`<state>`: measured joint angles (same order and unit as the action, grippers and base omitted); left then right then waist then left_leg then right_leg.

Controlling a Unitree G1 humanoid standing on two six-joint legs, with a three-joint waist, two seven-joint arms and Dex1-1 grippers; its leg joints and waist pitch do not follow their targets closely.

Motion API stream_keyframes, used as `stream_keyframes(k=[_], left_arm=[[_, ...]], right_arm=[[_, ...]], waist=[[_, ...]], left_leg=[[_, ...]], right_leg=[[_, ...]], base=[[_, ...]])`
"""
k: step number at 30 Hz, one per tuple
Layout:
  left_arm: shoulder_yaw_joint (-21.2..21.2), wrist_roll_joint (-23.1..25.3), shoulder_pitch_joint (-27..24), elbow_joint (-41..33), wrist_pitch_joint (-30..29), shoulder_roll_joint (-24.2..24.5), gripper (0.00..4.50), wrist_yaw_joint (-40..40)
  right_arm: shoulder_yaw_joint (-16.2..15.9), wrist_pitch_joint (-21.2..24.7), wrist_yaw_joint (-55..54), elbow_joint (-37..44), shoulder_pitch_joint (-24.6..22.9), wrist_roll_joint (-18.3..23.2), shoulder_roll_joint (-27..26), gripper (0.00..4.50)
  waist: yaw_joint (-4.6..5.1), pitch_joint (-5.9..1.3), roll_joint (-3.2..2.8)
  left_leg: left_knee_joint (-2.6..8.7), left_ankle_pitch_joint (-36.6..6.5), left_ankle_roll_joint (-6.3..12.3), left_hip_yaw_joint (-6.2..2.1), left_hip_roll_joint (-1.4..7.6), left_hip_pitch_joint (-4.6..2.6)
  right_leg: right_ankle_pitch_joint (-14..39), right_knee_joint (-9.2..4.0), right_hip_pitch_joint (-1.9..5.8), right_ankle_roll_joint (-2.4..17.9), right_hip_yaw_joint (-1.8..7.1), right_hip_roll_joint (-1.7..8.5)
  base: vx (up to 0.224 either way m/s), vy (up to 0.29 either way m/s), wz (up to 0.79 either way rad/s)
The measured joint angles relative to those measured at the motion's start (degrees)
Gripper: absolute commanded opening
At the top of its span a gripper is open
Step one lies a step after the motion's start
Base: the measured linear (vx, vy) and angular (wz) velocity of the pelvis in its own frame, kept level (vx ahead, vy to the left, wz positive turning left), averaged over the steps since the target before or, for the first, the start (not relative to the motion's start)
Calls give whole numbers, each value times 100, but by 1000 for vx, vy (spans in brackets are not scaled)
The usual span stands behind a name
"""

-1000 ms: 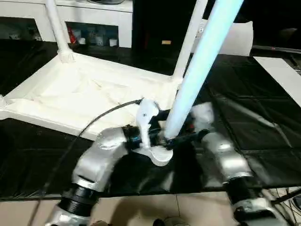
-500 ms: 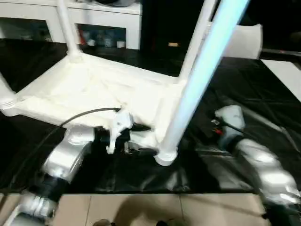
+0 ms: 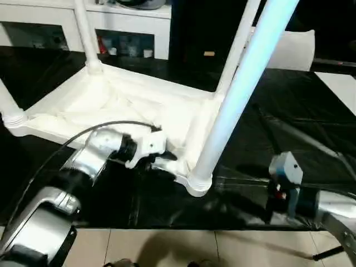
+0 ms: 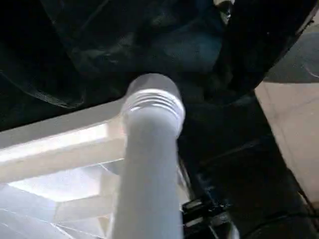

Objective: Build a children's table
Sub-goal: Rotate table base

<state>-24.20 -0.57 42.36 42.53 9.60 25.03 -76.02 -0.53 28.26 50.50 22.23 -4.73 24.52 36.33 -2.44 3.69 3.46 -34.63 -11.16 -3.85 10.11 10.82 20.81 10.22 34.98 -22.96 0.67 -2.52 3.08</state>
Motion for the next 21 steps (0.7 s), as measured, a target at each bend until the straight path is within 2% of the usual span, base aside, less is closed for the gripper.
stream_keyframes(k=[4,5,11,21], left_arm=[[-43,46,126,325,147,-80,227,-137],[-52,73,150,420,191,-87,204,-153],[-94,335,512,1033,543,-163,169,-225],[-111,591,687,1582,705,-221,92,-316]], right_arm=[[-20,41,-4,29,-17,-2,38,450],[-45,42,-6,31,-21,-11,51,450],[-210,126,-14,166,-32,-50,83,450],[-298,133,-7,188,-31,-54,98,450]], waist=[[-23,-6,-26],[-25,-11,-35],[-85,-24,-58],[-99,-24,-59]], left_leg=[[0,0,0,0,0,-1],[0,0,0,-1,0,0],[0,0,0,-1,0,-1],[0,0,0,-1,0,1]], right_leg=[[-2,1,1,4,-2,1],[-3,1,1,5,-2,1],[-3,0,4,6,-5,3],[-3,0,4,5,-8,6]], base=[[0,0,0],[0,0,0],[0,0,0],[0,0,0]])
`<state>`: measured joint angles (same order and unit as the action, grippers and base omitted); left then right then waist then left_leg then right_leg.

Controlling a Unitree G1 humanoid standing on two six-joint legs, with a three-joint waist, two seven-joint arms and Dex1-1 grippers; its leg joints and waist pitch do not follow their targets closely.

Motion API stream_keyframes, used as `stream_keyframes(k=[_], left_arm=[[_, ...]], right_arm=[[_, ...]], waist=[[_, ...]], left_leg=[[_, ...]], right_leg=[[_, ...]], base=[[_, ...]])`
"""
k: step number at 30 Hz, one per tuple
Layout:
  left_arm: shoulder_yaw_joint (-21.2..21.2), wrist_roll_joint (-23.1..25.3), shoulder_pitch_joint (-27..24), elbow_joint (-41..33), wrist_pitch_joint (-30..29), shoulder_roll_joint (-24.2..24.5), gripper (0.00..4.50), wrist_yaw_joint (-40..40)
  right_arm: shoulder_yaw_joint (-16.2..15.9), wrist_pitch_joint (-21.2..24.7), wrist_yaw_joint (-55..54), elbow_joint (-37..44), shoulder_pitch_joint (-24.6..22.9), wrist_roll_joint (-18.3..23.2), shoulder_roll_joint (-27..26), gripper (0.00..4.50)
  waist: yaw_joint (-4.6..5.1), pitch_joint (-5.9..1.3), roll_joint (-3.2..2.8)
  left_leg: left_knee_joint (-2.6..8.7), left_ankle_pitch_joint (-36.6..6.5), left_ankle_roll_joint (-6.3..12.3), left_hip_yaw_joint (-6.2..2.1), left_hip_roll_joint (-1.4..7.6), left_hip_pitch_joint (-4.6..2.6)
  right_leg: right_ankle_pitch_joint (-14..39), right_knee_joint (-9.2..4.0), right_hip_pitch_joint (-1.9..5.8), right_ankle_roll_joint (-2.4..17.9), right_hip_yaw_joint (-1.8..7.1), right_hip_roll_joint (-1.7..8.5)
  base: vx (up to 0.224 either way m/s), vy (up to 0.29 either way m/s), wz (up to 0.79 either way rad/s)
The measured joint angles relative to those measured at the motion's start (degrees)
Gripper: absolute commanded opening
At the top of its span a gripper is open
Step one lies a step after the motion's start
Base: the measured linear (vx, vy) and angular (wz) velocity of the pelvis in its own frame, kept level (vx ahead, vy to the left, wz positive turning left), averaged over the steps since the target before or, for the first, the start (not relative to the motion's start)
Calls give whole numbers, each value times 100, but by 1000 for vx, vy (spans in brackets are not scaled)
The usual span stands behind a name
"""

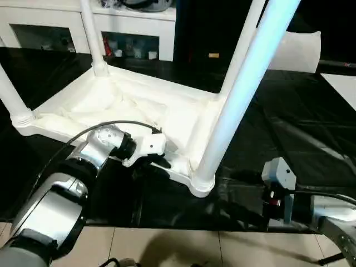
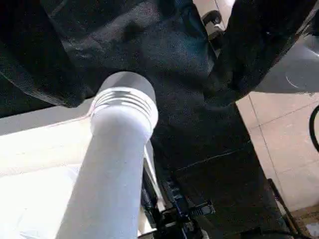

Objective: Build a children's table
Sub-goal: Rotate table base

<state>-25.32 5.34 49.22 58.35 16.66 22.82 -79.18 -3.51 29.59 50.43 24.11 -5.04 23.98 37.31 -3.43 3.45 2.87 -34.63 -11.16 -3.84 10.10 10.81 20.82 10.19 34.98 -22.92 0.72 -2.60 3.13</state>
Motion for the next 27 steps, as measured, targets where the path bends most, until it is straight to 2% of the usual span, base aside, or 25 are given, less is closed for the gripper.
stream_keyframes(k=[4,6,10,11,17,20,23,27], left_arm=[[-2,86,70,97,15,-17,70,-90],[-2,113,126,173,0,-35,43,-155],[-1,111,213,263,-219,-102,38,-399],[12,104,220,263,-290,-128,19,-417],[108,52,221,152,-1032,-221,1,-543],[295,-14,167,139,-1338,-298,1,-268],[484,-63,26,-174,-1920,-357,1,222],[723,-102,-384,-951,-2644,-306,1,733]], right_arm=[[-37,0,2,0,2,0,1,450],[-39,0,2,0,13,0,1,450],[-50,-9,-2,0,27,-1,-1,450],[-51,-11,-6,0,39,-1,-1,450],[-49,-30,-89,-14,190,4,-71,450],[-49,-48,-156,-76,284,-2,-110,450],[-50,-104,-211,-93,294,-12,-180,450],[-50,-124,-308,-190,294,-75,-235,450]], waist=[[-3,0,0],[-2,0,0],[27,-1,-1],[33,-1,-1],[82,-1,-1],[139,-1,-2],[195,-5,-13],[274,-22,-43]], left_leg=[[0,0,0,0,0,-1],[0,0,0,0,-2,-1],[0,0,1,1,-3,-1],[1,0,1,1,-3,-1],[2,-1,1,4,-3,-1],[2,-1,1,4,-3,-1],[3,-1,1,7,-3,-1],[16,-1,1,12,-4,3]], right_leg=[[3,0,0,-4,0,1],[3,0,1,-4,0,2],[-3,-2,0,5,2,2],[-3,-2,0,7,2,2],[-2,-2,-2,10,3,2],[-4,-1,-3,13,2,2],[-4,1,-3,13,7,1],[17,-1,-3,-15,7,1]], base=[[0,0,0],[0,0,0],[0,0,0],[0,0,0],[0,0,0],[0,0,0],[0,0,0],[0,0,0]])
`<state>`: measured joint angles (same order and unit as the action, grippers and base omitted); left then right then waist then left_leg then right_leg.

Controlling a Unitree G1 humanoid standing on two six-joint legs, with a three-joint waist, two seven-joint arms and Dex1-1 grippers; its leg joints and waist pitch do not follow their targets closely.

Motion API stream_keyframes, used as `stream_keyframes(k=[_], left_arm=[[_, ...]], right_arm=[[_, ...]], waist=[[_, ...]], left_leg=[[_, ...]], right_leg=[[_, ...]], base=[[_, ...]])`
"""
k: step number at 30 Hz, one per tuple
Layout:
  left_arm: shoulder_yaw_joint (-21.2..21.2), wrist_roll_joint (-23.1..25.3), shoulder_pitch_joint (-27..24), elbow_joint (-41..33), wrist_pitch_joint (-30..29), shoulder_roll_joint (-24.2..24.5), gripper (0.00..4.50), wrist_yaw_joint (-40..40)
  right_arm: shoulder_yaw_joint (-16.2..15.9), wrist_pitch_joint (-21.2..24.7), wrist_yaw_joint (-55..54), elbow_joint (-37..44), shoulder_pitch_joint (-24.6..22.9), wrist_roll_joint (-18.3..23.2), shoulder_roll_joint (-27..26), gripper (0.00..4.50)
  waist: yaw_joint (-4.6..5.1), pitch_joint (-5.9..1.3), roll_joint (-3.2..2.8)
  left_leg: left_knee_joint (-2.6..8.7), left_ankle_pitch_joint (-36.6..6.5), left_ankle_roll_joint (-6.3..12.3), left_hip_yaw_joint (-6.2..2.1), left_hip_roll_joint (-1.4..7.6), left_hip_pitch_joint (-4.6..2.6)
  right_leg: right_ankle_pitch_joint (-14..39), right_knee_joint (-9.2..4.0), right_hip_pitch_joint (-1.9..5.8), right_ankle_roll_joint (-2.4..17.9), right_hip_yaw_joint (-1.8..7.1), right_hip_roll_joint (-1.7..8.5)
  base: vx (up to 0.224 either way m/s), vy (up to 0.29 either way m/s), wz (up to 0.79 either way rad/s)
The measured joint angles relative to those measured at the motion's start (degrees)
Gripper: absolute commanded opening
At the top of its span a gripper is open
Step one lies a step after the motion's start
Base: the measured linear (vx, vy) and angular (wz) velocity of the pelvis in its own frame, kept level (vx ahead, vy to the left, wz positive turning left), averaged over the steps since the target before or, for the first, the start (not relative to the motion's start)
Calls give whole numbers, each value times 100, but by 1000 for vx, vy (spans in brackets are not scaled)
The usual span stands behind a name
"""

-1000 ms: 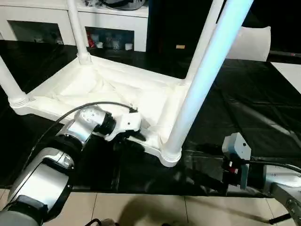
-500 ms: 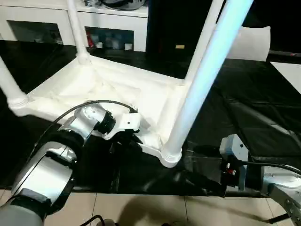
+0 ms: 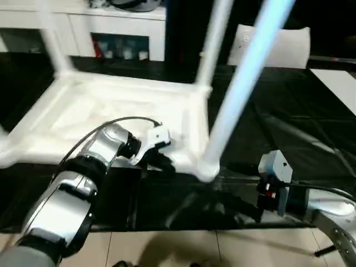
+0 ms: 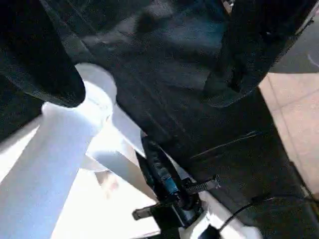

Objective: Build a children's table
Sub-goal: Rotate table base

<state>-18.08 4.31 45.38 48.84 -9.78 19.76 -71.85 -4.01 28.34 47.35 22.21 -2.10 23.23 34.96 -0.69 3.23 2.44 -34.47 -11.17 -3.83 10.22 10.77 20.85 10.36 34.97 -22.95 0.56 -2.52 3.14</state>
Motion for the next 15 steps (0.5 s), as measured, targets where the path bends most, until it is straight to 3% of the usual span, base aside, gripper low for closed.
stream_keyframes(k=[5,9,15], left_arm=[[213,-22,-503,-870,-483,40,1,356],[420,-229,-984,-1704,-910,-33,1,632],[478,-248,-1215,-2318,-1537,-218,1,1103]], right_arm=[[-14,-25,-152,-73,130,-66,-121,450],[-25,-28,-397,-258,287,-163,-292,450],[-48,-28,-601,-438,410,-307,-387,450]], waist=[[50,-22,-37],[47,-18,-25],[47,-16,-21]], left_leg=[[2,0,0,0,-2,-4],[-1,-1,2,0,-2,0],[0,-4,6,1,-7,11]], right_leg=[[11,2,1,-8,1,0],[12,-3,-1,-10,-3,3],[15,-4,-6,-15,-3,8]], base=[[0,0,0],[0,0,0],[0,0,0]])
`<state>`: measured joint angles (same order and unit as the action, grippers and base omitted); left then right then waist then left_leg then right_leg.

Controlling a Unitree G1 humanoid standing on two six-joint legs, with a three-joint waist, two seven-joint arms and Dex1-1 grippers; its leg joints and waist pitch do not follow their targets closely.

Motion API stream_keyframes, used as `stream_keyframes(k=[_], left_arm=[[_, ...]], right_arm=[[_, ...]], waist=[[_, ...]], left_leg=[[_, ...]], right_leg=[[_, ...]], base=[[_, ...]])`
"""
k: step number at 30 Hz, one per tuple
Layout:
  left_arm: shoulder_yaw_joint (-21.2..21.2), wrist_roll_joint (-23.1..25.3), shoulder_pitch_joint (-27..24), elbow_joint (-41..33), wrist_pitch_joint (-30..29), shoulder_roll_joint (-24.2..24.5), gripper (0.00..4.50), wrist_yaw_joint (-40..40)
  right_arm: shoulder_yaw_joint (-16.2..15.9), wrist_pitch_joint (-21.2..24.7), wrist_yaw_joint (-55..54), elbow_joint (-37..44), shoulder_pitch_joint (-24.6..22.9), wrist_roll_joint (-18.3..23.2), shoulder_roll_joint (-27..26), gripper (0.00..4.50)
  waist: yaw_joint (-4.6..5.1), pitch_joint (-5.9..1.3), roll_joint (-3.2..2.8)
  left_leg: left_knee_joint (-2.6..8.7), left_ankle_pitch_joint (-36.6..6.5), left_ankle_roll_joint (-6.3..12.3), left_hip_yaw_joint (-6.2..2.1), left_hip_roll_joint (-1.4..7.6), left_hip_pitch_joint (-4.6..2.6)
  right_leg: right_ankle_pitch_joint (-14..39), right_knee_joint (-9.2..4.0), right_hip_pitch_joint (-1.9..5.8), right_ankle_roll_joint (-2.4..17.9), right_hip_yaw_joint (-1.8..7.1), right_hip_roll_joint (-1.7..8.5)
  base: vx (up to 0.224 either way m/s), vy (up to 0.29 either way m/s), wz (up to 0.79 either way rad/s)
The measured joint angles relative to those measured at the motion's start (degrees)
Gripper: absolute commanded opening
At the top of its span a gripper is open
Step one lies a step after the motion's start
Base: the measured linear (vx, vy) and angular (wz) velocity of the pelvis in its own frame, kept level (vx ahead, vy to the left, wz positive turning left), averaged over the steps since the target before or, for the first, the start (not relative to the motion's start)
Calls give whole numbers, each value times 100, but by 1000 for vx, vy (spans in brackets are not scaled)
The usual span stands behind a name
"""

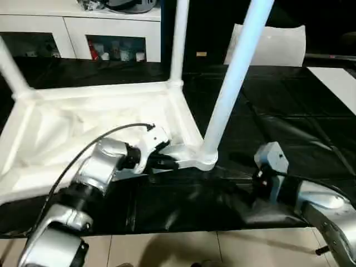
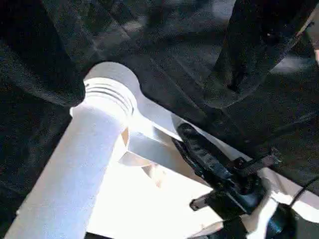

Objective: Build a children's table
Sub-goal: Rotate table base

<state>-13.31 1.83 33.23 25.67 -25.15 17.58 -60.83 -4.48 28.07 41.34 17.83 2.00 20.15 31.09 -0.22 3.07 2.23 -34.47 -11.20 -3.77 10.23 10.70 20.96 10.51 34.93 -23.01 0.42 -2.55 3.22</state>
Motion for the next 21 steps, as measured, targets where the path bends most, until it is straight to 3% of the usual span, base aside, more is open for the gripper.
stream_keyframes(k=[5,13,18,20,21], left_arm=[[-49,65,-117,-99,314,52,1,135],[-345,77,-233,-81,1588,598,1,-627],[-320,-16,-210,-40,1477,592,1,-838],[-322,-29,-169,32,1479,546,55,-862],[-279,-123,-153,97,1500,515,55,-870]], right_arm=[[-42,-7,-26,-23,0,-8,-14,450],[-46,-137,48,-51,0,-52,-8,450],[-47,-207,108,-50,-5,-51,11,450],[-46,-229,110,-51,-9,-52,11,450],[-46,-246,110,-54,-13,-53,11,450]], waist=[[20,0,0],[-33,4,14],[-96,4,14],[-122,4,12],[-140,4,13]], left_leg=[[1,0,0,0,1,0],[4,0,-1,-6,6,3],[3,0,-1,-4,4,1],[3,0,-1,-4,4,1],[3,0,-1,-4,4,0]], right_leg=[[1,1,-1,-2,0,-1],[7,0,-17,-3,-5,-5],[-11,0,-16,26,-5,-2],[-10,1,-16,25,-5,-2],[-10,1,-16,24,-5,-2]], base=[[0,0,0],[0,0,0],[0,0,0],[0,0,0],[0,0,0]])
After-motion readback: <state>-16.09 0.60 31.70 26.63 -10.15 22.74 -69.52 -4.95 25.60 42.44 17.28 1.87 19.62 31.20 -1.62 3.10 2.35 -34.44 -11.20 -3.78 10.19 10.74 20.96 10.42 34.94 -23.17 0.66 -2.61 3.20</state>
